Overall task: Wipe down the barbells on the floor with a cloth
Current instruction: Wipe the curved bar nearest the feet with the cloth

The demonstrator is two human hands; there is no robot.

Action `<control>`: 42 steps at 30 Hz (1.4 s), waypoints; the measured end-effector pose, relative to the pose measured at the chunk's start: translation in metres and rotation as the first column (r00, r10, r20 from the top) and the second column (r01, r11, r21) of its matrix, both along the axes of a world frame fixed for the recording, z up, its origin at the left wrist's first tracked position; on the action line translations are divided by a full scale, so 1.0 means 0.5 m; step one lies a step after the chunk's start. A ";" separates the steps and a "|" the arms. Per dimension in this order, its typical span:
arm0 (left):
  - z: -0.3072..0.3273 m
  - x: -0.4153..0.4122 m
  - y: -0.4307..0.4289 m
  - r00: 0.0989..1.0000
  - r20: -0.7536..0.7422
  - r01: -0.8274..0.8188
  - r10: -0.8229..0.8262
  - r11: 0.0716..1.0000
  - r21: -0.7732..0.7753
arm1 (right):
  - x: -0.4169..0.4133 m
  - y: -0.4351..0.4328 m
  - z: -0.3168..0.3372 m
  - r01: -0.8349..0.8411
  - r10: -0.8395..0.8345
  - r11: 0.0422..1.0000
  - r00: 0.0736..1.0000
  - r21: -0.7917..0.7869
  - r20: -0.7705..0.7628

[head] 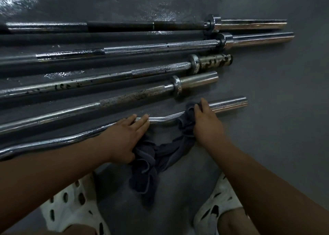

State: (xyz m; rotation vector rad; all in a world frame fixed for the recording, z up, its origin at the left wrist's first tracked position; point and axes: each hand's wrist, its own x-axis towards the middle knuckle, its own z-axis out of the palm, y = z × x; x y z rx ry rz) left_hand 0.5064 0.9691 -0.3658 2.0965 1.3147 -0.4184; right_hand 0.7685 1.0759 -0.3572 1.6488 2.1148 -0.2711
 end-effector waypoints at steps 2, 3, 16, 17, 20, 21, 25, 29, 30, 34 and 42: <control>0.000 0.000 0.000 1.000 0.004 -0.010 0.010 1.000 -0.004 | -0.015 -0.004 0.006 0.007 -0.006 1.000 0.998 0.023 -0.059; 0.000 0.000 -0.001 1.000 0.005 -0.013 0.013 1.000 -0.006 | -0.018 -0.009 0.008 -0.010 0.013 0.999 0.994 0.031 -0.105; 0.002 0.002 0.001 1.000 -0.010 -0.004 0.004 1.000 -0.013 | -0.048 -0.072 -0.034 0.034 -0.022 0.998 0.972 0.049 -0.234; 0.002 0.002 0.001 1.000 -0.009 -0.003 0.003 1.000 -0.014 | -0.034 -0.064 -0.028 0.016 -0.008 0.999 0.972 0.032 -0.234; 0.001 0.001 0.001 1.000 -0.001 -0.008 0.008 1.000 -0.013 | 0.001 -0.034 -0.018 0.177 -0.162 0.982 0.966 0.060 -0.201; 0.000 0.001 0.001 1.000 -0.001 -0.006 0.006 1.000 -0.012 | -0.016 -0.049 -0.017 0.246 -0.229 0.967 0.951 0.061 -0.205; 0.000 0.005 0.000 1.000 -0.013 -0.006 0.005 1.000 -0.018 | -0.083 -0.154 -0.027 0.325 -0.326 0.944 0.894 -0.053 -0.308; -0.004 0.001 -0.006 1.000 -0.017 0.000 0.000 1.000 0.005 | -0.043 -0.067 -0.035 0.641 -0.580 0.761 0.599 -0.104 -0.552; -0.001 0.004 -0.006 1.000 -0.019 0.002 -0.002 1.000 0.003 | -0.053 -0.062 -0.032 0.666 -0.598 0.741 0.600 -0.082 -0.531; 0.000 0.010 -0.008 0.999 -0.042 -0.006 0.007 1.000 0.024 | -0.139 -0.164 -0.006 0.113 -0.128 0.992 0.891 -0.062 -0.435; -0.009 -0.002 -0.013 1.000 -0.002 -0.006 0.006 1.000 0.029 | -0.063 -0.100 -0.020 0.402 -0.268 0.914 0.703 0.057 -0.658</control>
